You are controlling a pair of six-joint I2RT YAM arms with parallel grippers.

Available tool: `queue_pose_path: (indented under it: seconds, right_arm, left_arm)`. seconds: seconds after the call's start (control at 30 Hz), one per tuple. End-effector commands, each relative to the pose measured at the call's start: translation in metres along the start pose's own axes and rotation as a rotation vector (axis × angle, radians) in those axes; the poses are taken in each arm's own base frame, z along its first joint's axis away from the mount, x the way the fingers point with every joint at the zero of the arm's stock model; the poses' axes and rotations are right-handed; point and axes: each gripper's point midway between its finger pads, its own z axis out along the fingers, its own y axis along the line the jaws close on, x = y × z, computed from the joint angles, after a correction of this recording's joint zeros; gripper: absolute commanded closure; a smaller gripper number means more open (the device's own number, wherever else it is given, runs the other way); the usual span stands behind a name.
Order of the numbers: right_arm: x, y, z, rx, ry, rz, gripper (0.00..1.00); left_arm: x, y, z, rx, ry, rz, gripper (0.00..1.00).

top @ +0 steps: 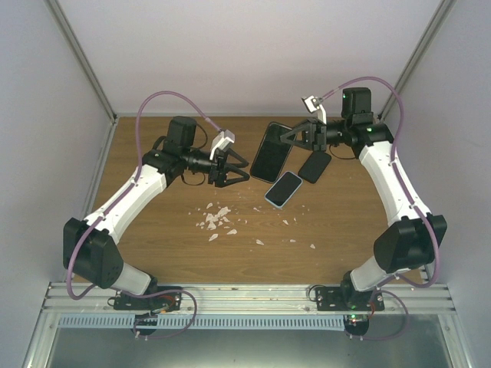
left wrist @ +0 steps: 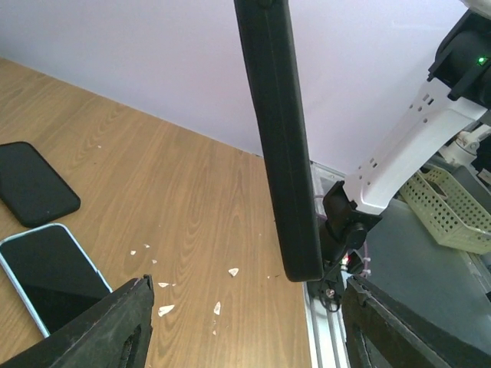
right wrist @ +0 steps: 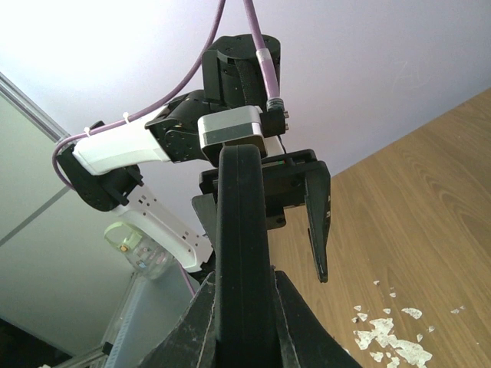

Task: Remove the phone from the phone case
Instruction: Remove the phone case from the phone.

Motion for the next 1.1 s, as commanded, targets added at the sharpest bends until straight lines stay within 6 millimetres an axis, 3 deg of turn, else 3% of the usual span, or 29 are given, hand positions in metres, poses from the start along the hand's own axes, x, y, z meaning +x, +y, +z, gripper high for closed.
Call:
queue_pose_path:
  seconds: [0.0,0.33,0.9,1.07]
  right_arm:
    - [-0.004,0.023,-0.002,-0.047,-0.005,-0.053,0.99]
    - [0.001,0.027,-0.002,-0.091,-0.001,-0.038,1.0]
    - [0.008,0.053,-0.001,-0.222,0.015,-0.021,1.0]
    - [0.01,0.064,-0.002,-0.266,0.02,-0.018,1.0]
  left_arm:
    - [-0.014,-0.003,0.002,0.003,-0.025,0.044,0.33]
    - [-0.01,0.038,-0.001,-0.199,-0.002,-0.002,0.48]
    - [0.002,0.059,0.0,-0.271,0.012,-0.058,0.6]
    - [0.008,0.074,-0.005,-0.337,0.019,-0.071,0.64]
